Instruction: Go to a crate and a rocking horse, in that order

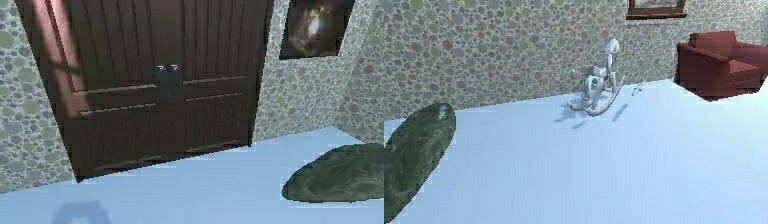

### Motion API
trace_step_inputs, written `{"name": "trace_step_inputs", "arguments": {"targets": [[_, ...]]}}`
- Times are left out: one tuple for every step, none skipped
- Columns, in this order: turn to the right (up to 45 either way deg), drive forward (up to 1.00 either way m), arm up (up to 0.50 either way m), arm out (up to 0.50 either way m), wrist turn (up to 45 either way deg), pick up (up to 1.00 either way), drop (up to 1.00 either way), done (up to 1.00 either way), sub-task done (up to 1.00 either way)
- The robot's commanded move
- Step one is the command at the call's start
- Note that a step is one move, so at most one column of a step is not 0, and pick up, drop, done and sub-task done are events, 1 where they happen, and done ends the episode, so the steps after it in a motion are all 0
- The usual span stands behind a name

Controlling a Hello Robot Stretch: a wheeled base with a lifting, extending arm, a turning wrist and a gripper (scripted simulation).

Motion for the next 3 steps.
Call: {"name": "trace_step_inputs", "arguments": {"targets": [[-45.0, 0.0, 0.0, 0.0, 0.0, 0.0, 0.0, 0.0, 0.0], [-45.0, 0.0, 0.0, 0.0, 0.0, 0.0, 0.0, 0.0, 0.0], [-45.0, 0.0, 0.0, 0.0, 0.0, 0.0, 0.0, 0.0, 0.0]]}}
